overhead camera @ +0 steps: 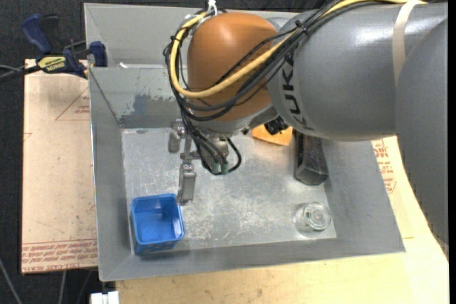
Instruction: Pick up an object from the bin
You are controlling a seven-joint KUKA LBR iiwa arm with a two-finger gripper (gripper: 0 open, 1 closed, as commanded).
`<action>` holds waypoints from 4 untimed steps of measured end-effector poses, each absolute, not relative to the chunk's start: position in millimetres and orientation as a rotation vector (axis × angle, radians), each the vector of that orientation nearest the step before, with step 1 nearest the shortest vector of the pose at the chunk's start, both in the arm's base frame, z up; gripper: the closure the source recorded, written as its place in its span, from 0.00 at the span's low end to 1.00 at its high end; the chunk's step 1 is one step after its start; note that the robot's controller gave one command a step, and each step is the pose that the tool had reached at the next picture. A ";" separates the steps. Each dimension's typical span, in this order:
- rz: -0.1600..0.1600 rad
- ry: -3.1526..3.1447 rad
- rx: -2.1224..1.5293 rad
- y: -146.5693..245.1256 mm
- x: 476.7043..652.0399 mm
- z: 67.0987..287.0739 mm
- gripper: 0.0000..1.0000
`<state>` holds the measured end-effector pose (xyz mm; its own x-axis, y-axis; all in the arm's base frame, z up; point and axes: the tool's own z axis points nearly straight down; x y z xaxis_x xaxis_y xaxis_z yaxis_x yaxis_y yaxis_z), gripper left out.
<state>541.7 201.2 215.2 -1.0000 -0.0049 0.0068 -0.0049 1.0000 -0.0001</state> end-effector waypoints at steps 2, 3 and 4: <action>-0.005 -3.148 0.035 214.8 532.1 181.8 0.00; -0.008 -3.142 0.070 214.1 521.9 127.3 0.00; -0.007 -3.147 0.050 194.7 526.5 69.5 1.00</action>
Offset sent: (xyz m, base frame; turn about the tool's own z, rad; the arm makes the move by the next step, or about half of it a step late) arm -0.0295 0.0331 -0.0882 -0.0442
